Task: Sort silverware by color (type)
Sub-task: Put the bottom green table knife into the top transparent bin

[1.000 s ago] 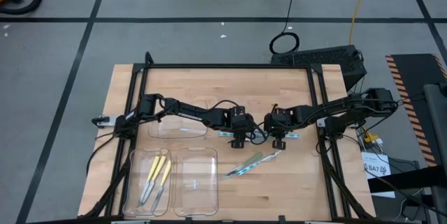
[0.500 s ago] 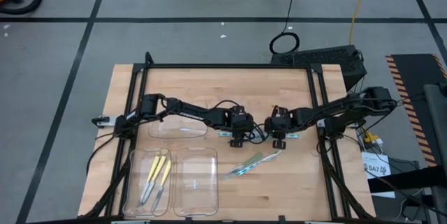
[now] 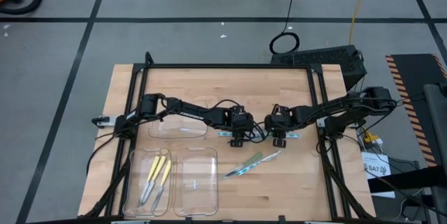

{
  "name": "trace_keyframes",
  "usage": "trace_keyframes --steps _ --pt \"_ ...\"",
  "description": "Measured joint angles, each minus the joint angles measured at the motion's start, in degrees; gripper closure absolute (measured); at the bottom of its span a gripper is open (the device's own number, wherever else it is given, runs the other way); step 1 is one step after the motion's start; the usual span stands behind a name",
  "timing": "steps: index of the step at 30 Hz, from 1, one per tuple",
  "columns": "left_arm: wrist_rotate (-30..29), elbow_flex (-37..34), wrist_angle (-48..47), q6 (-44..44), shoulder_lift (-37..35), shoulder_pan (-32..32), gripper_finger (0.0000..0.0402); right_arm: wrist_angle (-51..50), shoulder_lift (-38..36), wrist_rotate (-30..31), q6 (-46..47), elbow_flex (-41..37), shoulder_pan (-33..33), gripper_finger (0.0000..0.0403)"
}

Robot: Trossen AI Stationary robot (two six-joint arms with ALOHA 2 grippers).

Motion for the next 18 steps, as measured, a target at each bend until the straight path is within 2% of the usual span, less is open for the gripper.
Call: trace_keyframes --steps 7,15,18 --pt "-0.55 0.62 -0.33 -0.32 0.11 -0.27 0.0266 -0.57 -0.04 -2.23 -2.49 0.0 -1.04 0.0384" --pt "-6.17 4.74 -1.79 2.21 0.37 -2.36 0.0266 -0.68 -0.04 -4.28 -2.59 0.0 -2.04 0.0382" --pt "-6.65 4.76 -1.91 2.77 0.37 -2.21 0.0266 -0.63 -0.04 -5.01 -2.67 0.0 -2.28 0.0386"
